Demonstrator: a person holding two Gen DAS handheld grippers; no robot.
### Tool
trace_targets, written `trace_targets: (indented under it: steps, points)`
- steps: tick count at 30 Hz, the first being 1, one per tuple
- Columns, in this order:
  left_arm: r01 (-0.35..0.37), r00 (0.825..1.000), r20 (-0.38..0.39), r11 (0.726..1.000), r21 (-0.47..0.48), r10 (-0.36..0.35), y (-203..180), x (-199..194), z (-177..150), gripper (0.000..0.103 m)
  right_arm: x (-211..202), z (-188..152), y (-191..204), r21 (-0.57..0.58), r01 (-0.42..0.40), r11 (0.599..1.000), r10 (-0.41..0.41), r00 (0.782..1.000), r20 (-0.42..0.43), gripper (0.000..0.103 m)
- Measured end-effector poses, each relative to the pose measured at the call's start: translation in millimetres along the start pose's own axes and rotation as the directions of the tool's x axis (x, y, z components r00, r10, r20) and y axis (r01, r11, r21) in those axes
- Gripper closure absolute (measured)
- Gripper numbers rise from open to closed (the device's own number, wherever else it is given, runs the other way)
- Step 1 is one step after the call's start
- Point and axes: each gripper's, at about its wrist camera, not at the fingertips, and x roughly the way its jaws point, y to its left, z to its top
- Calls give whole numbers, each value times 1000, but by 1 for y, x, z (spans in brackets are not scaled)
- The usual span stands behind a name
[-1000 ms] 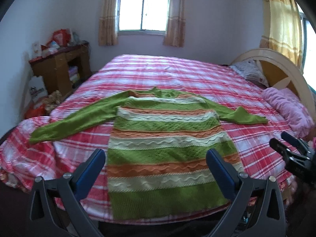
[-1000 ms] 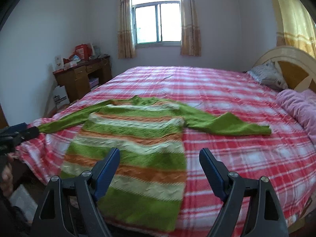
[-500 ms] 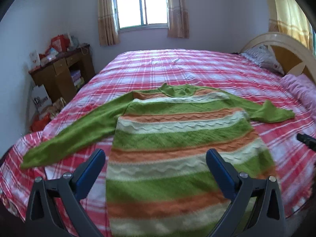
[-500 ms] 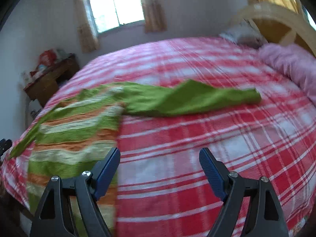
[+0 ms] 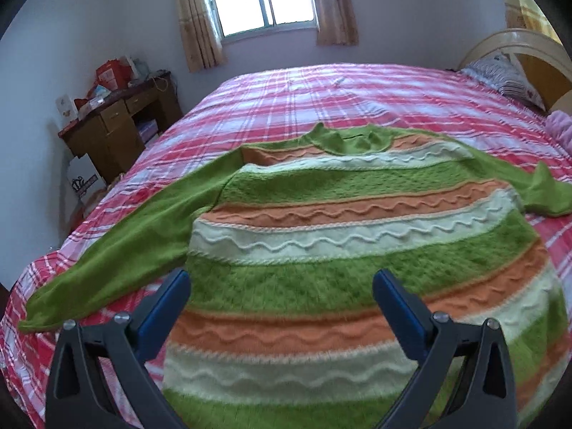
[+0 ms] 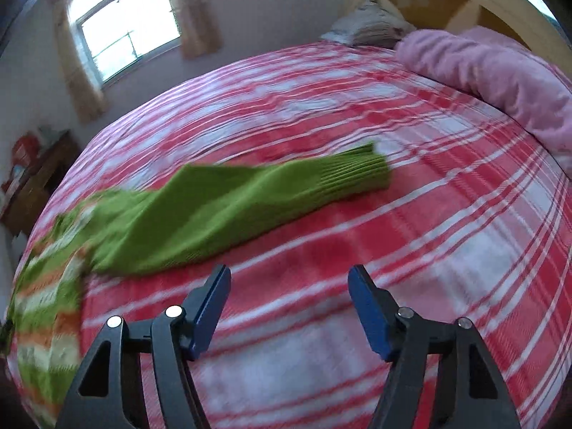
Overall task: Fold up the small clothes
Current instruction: 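Reach the right gripper to the green sleeve cuff and close on it, then lift the held sleeve and lay it across the sweater front, then open the right gripper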
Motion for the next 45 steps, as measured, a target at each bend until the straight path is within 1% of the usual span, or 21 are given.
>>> trace_targets:
  steps: [3,6,9,12,15,16,17,18,19,21,24,27,30,33,35,38,40,45]
  points:
    - [-8,1000,-21,1000,-11,8,-1,16,4,0,15,19,-25,50,32,998,-32,999,3,43]
    - [-8,999,-49,1000,-27,7,0,29,5,0,24,34,-49,109,45,993,-45,999,2,45]
    - [-11,998,-66,999,-30,9,-1,37,3,0,33,48,-64,147,30,989,-32,999,14,48]
    - [-16,996,-84,1000,-27,14,-5,44,-1,0,48,63,-74,167,23,986,-25,1000,8,48]
    - [-15,996,-93,999,-31,12,-6,47,-4,0,65,75,-78,190,-21,981,18,1000,19,48]
    - [-11,996,-92,999,-39,7,-5,46,-4,0,70,77,-77,190,-22,982,19,1000,13,53]
    - [-9,996,-94,999,-44,5,-5,46,-4,0,75,79,-76,185,-19,983,19,1000,3,62]
    - [-7,996,-95,999,-48,2,-3,46,-4,0,76,79,-75,177,-29,984,30,1000,-6,89]
    - [-4,995,-97,999,-55,-2,-2,46,-4,0,77,79,-73,170,-43,984,46,999,-19,94]
    - [5,995,-100,998,-66,-12,0,44,-3,0,73,74,-71,177,-104,979,110,994,-25,98]
    - [19,995,-97,996,-85,-28,4,39,-4,0,58,65,-69,162,-100,982,103,995,-7,99]
    - [36,995,-85,994,-103,-45,9,31,-3,0,36,63,-78,191,-92,977,86,995,41,99]
    - [38,997,-69,994,-101,-45,16,23,-1,0,11,70,-86,210,-92,973,72,992,103,100]
    - [35,998,-44,992,-118,-40,25,13,2,0,-14,81,-82,197,-109,974,79,985,155,100]
    - [40,998,-33,989,-139,-45,33,7,3,0,-30,89,-72,170,-116,979,84,979,186,100]
    - [47,998,-28,986,-162,-52,41,1,1,0,-53,100,-51,125,-142,982,112,969,222,100]
    - [55,998,-25,984,-169,-60,45,-3,0,0,-66,108,-32,86,-152,985,127,961,244,100]
    - [77,997,-5,981,-181,-79,51,-16,-4,0,-99,128,22,-22,-194,981,191,935,299,100]
